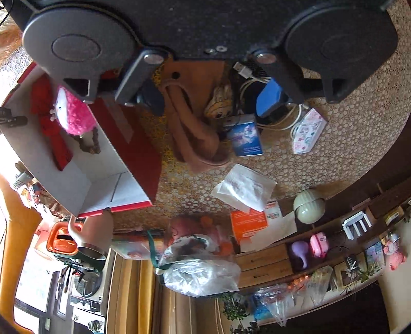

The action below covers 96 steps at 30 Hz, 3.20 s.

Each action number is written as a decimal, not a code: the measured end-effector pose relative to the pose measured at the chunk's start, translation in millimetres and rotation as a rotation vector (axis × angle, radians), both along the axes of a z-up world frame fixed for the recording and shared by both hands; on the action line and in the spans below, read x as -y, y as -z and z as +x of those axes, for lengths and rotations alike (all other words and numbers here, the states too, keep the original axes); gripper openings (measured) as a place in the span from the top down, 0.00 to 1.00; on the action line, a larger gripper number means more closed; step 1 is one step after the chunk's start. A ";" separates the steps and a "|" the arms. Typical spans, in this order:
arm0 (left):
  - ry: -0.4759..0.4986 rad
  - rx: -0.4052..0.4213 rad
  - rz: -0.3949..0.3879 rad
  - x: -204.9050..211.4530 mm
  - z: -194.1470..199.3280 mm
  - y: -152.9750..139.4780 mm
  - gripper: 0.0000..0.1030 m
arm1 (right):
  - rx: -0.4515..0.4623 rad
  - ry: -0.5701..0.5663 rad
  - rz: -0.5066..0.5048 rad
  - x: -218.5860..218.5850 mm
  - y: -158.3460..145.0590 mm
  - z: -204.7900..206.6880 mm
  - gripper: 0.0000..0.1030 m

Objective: Organize objects
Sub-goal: 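Withdraw the left gripper and reach toward the white charging cable, then close the left gripper on the white charging cable and lift it, then carry the white cable into the shoebox and lower it onto the plush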

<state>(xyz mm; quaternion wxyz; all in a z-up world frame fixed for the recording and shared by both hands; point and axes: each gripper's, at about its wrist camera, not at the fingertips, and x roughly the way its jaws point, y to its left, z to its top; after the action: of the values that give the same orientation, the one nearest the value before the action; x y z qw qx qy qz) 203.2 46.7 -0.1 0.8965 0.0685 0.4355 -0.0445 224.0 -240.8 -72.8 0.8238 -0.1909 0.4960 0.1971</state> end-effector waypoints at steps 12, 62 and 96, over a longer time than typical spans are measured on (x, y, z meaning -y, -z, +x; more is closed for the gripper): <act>-0.107 -0.040 0.023 -51.2 6.7 44.7 0.04 | 0.001 0.004 -0.008 -4.5 1.8 3.0 0.96; -0.342 -0.103 -0.134 -123.2 59.1 86.6 0.90 | 0.009 -0.006 -0.024 -6.6 2.7 6.9 0.95; 0.207 0.070 -0.225 85.0 -0.3 -62.0 0.96 | 0.027 -0.028 0.004 -4.3 6.4 5.7 0.95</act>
<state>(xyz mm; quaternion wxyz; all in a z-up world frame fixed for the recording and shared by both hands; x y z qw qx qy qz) 202.9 -38.4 61.9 0.9037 0.0138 0.3868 -0.1829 229.7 -236.4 -79.2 0.8280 -0.1989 0.4817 0.2070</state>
